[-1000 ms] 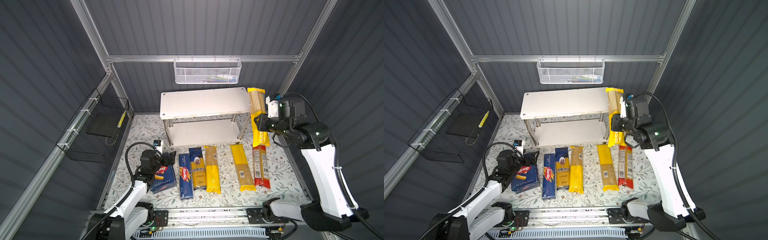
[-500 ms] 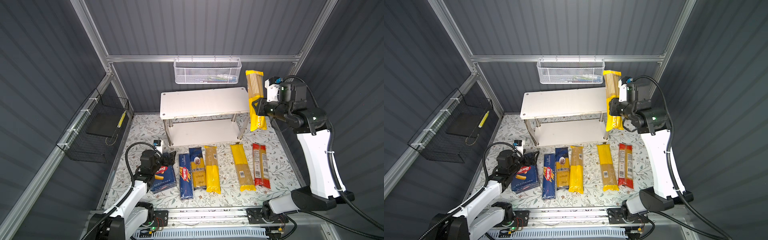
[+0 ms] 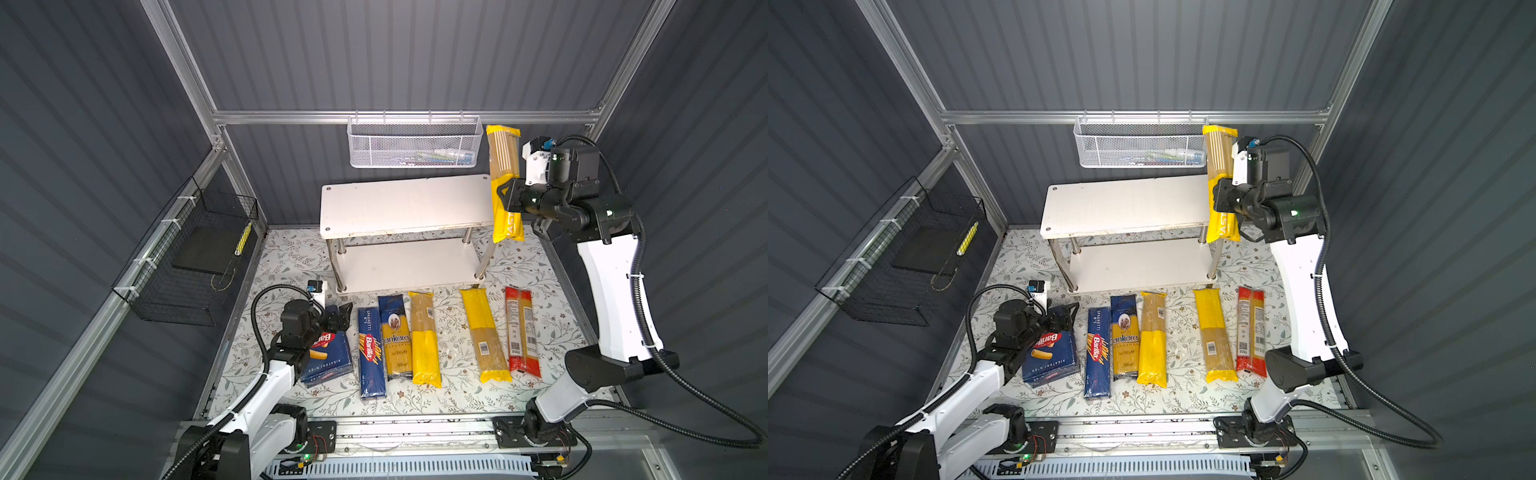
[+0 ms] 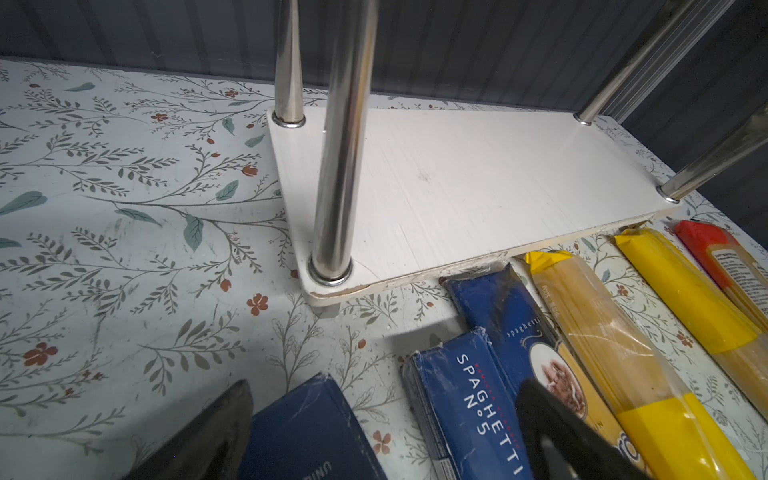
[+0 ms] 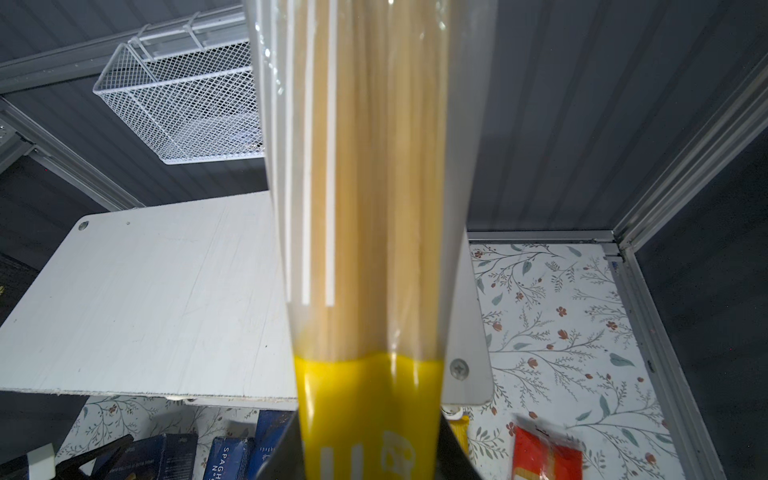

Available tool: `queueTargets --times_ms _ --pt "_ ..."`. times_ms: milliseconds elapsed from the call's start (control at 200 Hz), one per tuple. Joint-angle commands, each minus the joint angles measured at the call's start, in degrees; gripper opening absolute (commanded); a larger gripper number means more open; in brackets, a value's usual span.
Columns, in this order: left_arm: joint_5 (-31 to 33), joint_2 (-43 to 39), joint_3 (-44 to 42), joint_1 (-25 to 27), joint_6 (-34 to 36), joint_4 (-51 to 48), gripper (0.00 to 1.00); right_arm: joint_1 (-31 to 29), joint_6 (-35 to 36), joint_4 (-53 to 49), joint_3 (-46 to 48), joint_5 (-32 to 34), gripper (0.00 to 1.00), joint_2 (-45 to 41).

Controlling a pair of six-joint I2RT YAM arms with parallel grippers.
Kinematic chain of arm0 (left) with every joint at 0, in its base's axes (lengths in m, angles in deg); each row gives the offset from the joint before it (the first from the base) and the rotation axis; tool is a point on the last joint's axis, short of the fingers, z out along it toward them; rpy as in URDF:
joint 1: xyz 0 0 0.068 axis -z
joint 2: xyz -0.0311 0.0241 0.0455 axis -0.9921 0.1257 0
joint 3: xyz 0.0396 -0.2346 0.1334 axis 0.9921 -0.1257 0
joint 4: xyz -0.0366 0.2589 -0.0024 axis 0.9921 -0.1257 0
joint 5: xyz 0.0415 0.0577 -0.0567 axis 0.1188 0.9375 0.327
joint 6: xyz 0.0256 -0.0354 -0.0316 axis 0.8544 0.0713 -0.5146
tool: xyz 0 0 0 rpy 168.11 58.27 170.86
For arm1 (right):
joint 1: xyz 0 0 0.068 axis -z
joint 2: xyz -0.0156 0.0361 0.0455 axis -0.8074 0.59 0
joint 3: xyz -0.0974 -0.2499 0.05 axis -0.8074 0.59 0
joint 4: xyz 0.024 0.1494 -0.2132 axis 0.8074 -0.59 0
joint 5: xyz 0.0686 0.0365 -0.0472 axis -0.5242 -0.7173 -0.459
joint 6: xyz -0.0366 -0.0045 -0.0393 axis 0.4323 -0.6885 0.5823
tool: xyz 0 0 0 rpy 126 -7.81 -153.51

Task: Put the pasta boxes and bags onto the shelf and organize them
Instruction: 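Lower the yellow bag onto the top shelf with the right gripper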

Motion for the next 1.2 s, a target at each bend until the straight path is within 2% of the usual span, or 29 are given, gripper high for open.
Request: queueTargets --times_ms 0,605,1191 --pt "-0.49 -0.57 -0.12 -0.11 0.91 0.20 0.99 0.85 0.30 8.12 -3.75 -1.35 0.00 0.25" --pt "0.04 -0.92 -0.29 -0.06 0.82 0.20 1.00 1.57 -2.82 10.59 -7.35 -0.42 0.00 7.95" --pt "-0.58 -0.39 -0.03 -0.11 1.07 0.20 1.00 1.81 -4.18 11.33 -6.38 1.94 0.00 9.75"
